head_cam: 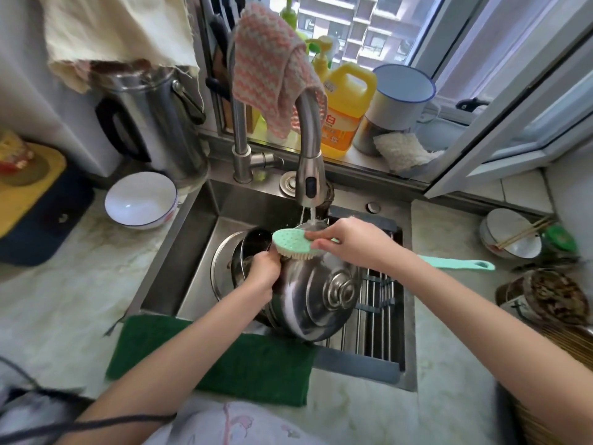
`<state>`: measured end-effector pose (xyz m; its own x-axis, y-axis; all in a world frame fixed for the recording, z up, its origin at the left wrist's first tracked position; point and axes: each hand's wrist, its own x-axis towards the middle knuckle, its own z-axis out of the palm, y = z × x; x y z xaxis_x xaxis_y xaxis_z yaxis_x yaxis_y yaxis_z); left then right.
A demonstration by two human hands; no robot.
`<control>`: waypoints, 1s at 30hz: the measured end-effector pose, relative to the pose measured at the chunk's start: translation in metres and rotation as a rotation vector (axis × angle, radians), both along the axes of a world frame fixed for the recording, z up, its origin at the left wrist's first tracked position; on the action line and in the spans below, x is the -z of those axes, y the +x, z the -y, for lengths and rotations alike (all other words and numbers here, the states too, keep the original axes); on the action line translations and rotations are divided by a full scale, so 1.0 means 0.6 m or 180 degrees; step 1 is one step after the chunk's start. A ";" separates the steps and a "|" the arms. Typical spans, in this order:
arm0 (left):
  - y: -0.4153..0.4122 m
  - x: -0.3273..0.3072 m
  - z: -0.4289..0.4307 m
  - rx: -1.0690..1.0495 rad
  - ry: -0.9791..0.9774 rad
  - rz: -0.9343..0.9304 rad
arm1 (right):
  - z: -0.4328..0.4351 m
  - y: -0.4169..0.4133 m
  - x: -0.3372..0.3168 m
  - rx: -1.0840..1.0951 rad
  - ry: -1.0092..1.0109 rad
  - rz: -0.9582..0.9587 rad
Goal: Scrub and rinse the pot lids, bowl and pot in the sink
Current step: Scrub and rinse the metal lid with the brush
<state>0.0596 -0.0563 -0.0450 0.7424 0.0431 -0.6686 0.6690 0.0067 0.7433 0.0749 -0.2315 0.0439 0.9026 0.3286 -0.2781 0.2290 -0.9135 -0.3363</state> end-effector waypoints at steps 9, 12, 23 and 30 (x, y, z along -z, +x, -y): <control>0.014 0.002 0.011 0.0014 -0.0046 0.0079 | -0.005 -0.041 -0.014 0.0060 -0.0102 0.0392; 0.013 0.001 0.016 -0.0062 -0.0346 -0.0369 | 0.030 -0.020 0.013 0.0814 -0.0239 0.0468; 0.058 0.014 0.008 0.0100 -0.1230 -0.1352 | 0.149 -0.075 0.108 0.3908 0.2675 0.0006; 0.076 0.017 0.015 0.0592 -0.1130 -0.1363 | 0.151 -0.125 0.163 0.4092 0.3211 -0.0159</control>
